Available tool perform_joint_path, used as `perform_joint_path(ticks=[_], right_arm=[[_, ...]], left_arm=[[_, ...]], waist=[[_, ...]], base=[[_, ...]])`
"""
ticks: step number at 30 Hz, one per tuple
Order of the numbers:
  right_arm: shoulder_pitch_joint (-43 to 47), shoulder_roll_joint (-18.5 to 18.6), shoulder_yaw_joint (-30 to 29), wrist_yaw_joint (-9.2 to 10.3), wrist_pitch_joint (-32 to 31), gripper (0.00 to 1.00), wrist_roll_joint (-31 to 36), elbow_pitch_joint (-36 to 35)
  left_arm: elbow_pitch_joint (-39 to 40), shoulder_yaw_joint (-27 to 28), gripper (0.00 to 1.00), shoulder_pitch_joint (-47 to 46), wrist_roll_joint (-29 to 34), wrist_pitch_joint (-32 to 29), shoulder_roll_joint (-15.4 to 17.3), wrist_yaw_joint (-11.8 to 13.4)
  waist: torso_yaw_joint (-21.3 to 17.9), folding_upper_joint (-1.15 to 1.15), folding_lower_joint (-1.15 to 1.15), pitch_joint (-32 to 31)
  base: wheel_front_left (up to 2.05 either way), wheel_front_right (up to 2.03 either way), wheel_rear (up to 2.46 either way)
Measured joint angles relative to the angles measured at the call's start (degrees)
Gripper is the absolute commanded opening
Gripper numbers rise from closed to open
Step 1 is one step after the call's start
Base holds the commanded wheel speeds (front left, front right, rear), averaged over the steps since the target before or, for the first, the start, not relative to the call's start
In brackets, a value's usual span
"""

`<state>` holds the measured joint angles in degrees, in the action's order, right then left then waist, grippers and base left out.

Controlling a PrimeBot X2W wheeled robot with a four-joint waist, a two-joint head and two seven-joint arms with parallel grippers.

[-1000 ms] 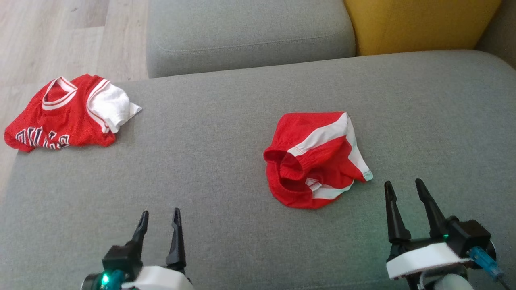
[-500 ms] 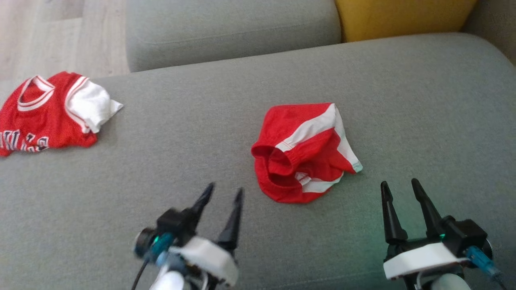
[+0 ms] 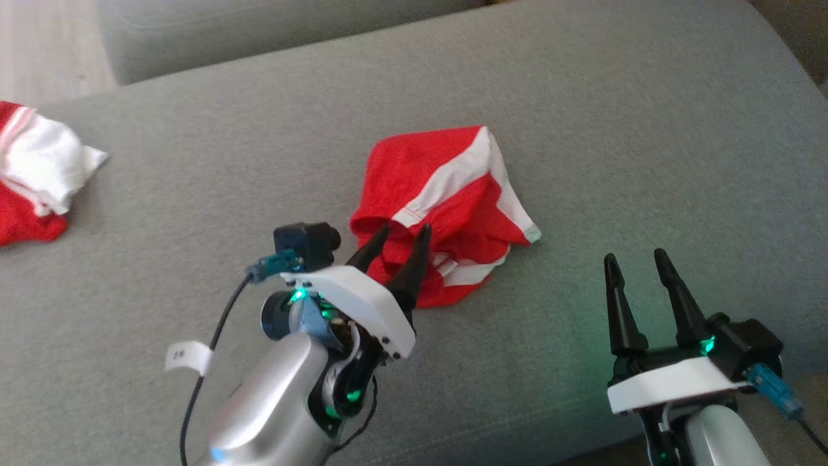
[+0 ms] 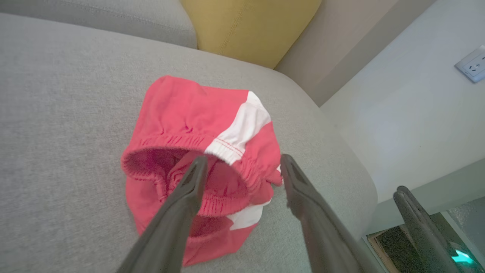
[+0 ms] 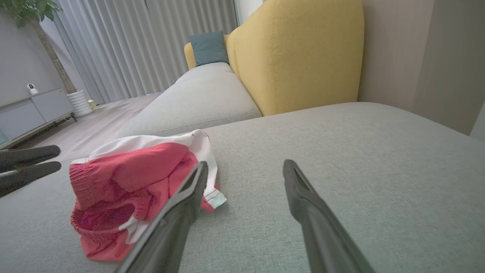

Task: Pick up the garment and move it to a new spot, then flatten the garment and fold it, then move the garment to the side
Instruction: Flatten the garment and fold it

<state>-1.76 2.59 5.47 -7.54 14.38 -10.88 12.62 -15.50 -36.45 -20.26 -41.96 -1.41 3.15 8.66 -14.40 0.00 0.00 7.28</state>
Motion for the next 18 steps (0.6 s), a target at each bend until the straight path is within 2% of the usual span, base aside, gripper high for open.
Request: perform_joint_path(ticks=[6,10,11,12,13,18], right_arm=[[-0.33,0.00,0.00,0.00,0.00,1.00,-0.87,-0.26],[-0.59,0.01,-0.10,0.00,0.00,1.00,-1.16,-0.27],[-0.75,0.00,-0.10,0.00,0.00,1.00,-1.16,-0.27],[-0.99,0.00,-0.11,0.00,0.00,1.00,-1.16,-0.27],[-1.21,0.00,-0.16,0.00,0.00,1.00,-1.16,-0.30],[-1.18,0.00,-0.82,0.00,0.00,1.00,-1.15,-0.44]], left_arm=[[-3.53,-0.94,1.00,-2.96,-3.38,0.01,-0.04,1.52],[-4.12,-1.80,1.00,-4.23,-4.47,1.83,-0.09,1.52],[-4.19,-1.89,0.71,-4.65,-4.72,2.57,-0.09,1.52],[-4.15,-1.92,0.26,-5.02,-4.74,3.55,-0.09,1.51],[-4.13,-2.02,0.00,-5.31,-4.65,4.37,-0.09,1.48],[-2.49,-3.47,0.00,-5.96,-3.81,6.14,-0.03,0.38]], waist=[[-2.90,0.00,0.00,2.46],[-3.95,0.00,0.00,3.18],[-4.01,0.00,0.00,3.17],[-4.00,0.00,0.00,3.11],[-3.94,0.00,0.00,3.03],[-2.70,0.00,0.00,2.34]], base=[[0.00,0.00,0.00],[0.00,0.00,0.00],[0.00,0.00,0.00],[0.00,0.00,0.00],[0.00,0.00,0.00],[0.00,0.00,0.00]])
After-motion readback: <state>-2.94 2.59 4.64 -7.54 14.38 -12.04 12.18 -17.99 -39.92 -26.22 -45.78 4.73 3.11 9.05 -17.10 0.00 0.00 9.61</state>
